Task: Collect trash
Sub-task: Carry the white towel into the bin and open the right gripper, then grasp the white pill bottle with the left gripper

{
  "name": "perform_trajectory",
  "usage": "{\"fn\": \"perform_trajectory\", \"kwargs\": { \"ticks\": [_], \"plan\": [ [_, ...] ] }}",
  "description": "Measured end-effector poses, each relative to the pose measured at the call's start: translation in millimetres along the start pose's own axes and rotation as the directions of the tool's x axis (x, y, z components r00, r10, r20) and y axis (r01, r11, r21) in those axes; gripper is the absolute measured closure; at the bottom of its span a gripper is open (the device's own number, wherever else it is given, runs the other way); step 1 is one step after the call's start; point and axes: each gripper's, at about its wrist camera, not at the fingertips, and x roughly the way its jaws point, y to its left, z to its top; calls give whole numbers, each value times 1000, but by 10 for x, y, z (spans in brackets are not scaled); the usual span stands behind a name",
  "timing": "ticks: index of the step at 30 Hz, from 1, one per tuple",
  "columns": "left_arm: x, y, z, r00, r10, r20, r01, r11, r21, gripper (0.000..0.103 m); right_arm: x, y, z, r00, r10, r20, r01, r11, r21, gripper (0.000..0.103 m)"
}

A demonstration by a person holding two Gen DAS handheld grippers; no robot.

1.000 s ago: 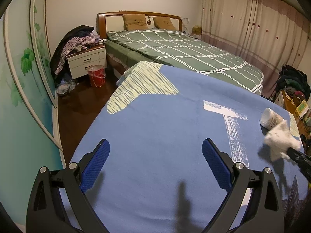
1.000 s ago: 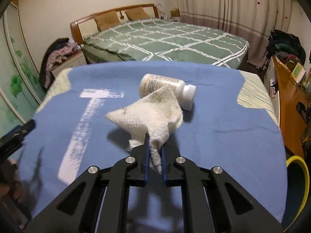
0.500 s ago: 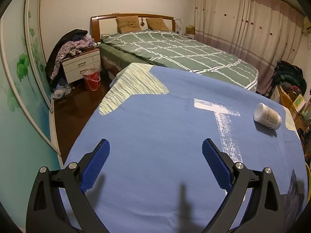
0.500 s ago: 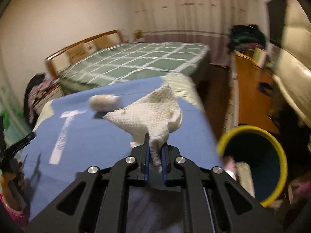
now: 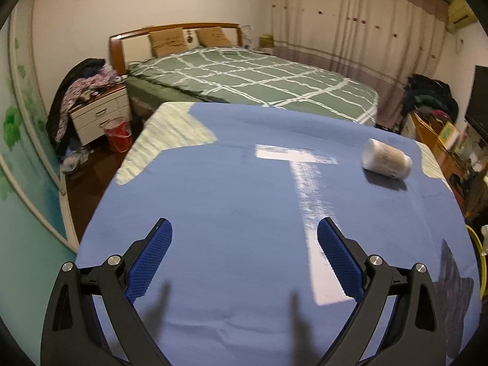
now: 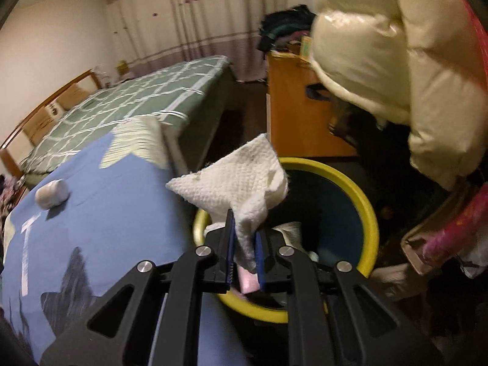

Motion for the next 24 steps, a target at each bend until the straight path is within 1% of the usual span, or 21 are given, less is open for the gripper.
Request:
{"fn": "perform_trajectory", "kwargs": {
  "ticks": [1, 2, 3, 5, 7, 11, 15, 17, 18, 19, 22, 24],
  "plan": [
    [-16, -50, 9, 1000, -11, -5, 11, 1000, 13, 8, 32, -46, -5, 1000, -12, -10, 13, 1000, 12, 90],
    [-34, -98, 18, 1000, -22, -9, 22, 999, 25, 8, 54, -99, -15, 1000, -20, -18, 21, 999, 27, 84],
    [-50, -136, 28, 999, -31, -12, 32, 999, 33, 8, 71, -166, -27, 1000, -21, -21, 22, 998, 54, 71],
    [-84, -230, 51, 998, -57, -23, 59, 997, 49, 8, 76, -241, -43, 1000, -23, -17, 25, 996, 86, 61],
    [-100, -344, 94, 995, -91, -41, 93, 994, 62, 7, 68, -271, -66, 1000, -17, -12, 18, 994, 110, 58],
    [-88, -618, 183, 992, -114, -52, 119, 987, 104, 5, 3, -210, -128, 999, 25, 27, -28, 992, 127, 49],
    [21, -972, 294, 989, -134, -64, 143, 976, 162, 5, -3, 13, -193, 997, 45, 66, -49, 996, 70, 47],
    [127, -1144, 352, 985, -152, -84, 165, 971, 176, 5, 26, 92, -185, 997, 52, 50, -55, 997, 52, 47],
    [180, -1214, 377, 983, -162, -92, 176, 968, 177, 5, 17, 111, -184, 996, 66, 57, -68, 996, 48, 47],
    [244, -1293, 408, 981, -169, -99, 184, 966, 179, 5, 2, 118, -182, 996, 57, 67, -60, 997, 47, 47],
    [422, -1515, 493, 979, -172, -113, 192, 962, 194, 5, 20, 123, -188, 997, 55, 62, -58, 997, 45, 47],
    [530, -1696, 547, 980, -165, -110, 186, 958, 219, 5, 36, 141, -188, 997, 57, 51, -59, 997, 40, 47]
  ]
}}
